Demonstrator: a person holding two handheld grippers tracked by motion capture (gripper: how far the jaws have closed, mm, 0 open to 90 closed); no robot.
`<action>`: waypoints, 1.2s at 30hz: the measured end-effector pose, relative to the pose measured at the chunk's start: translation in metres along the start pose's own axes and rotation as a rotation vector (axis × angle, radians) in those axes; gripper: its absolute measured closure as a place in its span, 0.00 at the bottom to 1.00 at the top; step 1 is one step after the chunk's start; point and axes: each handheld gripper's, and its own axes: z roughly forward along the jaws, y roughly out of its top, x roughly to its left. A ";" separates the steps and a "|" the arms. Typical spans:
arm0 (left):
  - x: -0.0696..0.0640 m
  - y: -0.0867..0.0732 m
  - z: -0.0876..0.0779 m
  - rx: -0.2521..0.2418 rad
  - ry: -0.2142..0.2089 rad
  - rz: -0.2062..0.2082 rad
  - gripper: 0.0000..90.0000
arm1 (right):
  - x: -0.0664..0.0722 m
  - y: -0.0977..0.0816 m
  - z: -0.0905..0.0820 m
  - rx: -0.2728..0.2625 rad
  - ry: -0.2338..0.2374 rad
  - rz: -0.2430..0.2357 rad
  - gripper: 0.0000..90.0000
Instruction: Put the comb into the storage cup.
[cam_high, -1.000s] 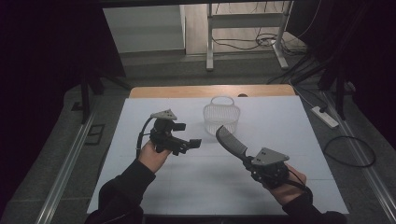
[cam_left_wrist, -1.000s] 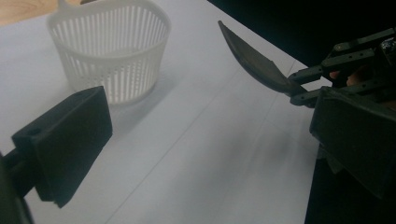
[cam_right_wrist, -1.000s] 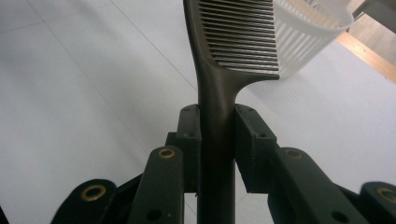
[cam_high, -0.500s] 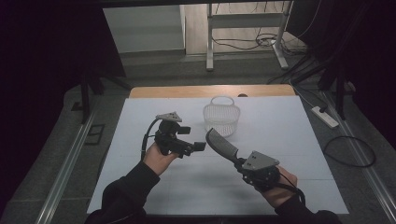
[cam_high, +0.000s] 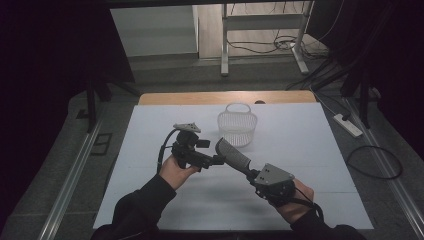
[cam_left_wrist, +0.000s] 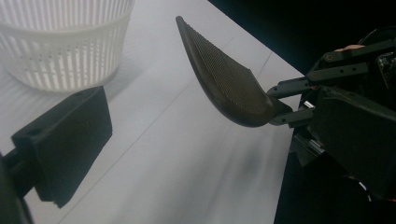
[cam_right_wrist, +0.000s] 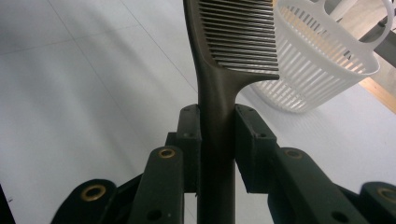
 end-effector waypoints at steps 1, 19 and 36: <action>0.000 0.000 0.001 0.004 -0.008 -0.005 0.00 | 0.001 0.000 0.000 -0.002 0.000 0.000 0.80; 0.004 -0.003 0.008 0.040 -0.150 -0.079 0.45 | 0.003 0.001 0.001 -0.017 -0.011 -0.022 0.80; 0.014 -0.009 0.010 0.017 -0.316 -0.244 0.92 | 0.004 -0.001 0.007 -0.004 -0.033 -0.046 0.80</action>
